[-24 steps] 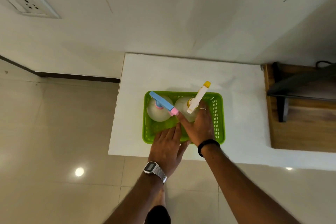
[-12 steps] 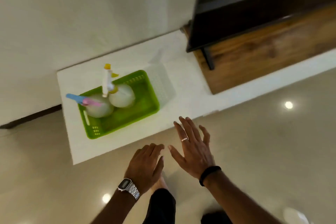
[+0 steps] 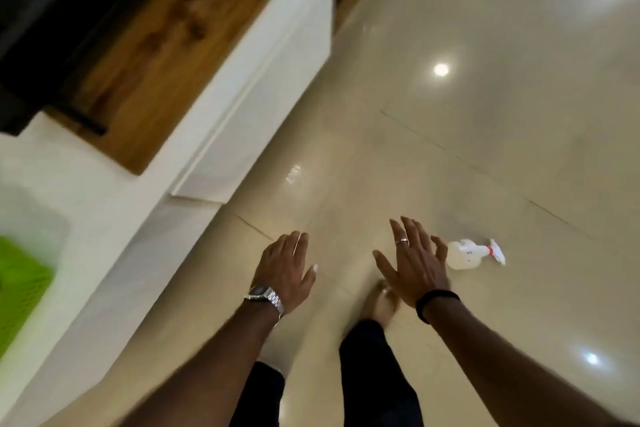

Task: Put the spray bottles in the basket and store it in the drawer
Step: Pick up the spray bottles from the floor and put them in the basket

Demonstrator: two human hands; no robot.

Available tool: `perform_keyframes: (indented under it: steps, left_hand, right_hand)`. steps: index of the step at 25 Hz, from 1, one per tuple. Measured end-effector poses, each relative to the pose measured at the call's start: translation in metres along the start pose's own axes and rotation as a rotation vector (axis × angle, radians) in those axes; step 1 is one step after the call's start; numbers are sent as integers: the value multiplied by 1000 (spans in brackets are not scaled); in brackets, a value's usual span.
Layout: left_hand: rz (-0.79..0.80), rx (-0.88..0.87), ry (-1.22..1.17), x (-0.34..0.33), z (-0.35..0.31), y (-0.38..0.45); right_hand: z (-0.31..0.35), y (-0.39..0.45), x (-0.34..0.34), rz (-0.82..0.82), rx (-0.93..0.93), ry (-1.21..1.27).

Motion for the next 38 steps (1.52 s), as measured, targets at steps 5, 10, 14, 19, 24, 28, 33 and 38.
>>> perform_keyframes:
  steps: [5, 10, 14, 19, 24, 28, 33, 38]
  left_hand:
    - [49, -300, 182, -12, -186, 101]
    - [110, -504, 345, -74, -332, 163]
    - [177, -626, 443, -151, -407, 200]
    - [265, -632, 483, -250, -439, 252]
    - [336, -592, 460, -320, -424, 301]
    - [476, -417, 106, -334, -407, 320]
    - [548, -277, -157, -294, -385, 287]
    - [450, -189, -333, -193, -360, 235]
  right_hand:
    - [-179, -8, -8, -35, -304, 114]
    - [-304, -21, -52, -40, -524, 225]
    - [-372, -31, -120, -10, -698, 307]
    - [-392, 0, -217, 61, -826, 483]
    - [-383, 66, -287, 71, -893, 633]
    - [-376, 89, -301, -113, -973, 1079]
    - [-338, 72, -262, -97, -966, 1317]
    - [-288, 45, -156, -149, -809, 1243]
Point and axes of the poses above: each hand's wrist, its own y-axis towards the middle knuckle, its own x-axis out of the back of the hand, z = x × y, the point moved 9 cm from there along y, towards the middle knuckle, and after that the axes turned 2 degrees about y, right-handed, at the moved point
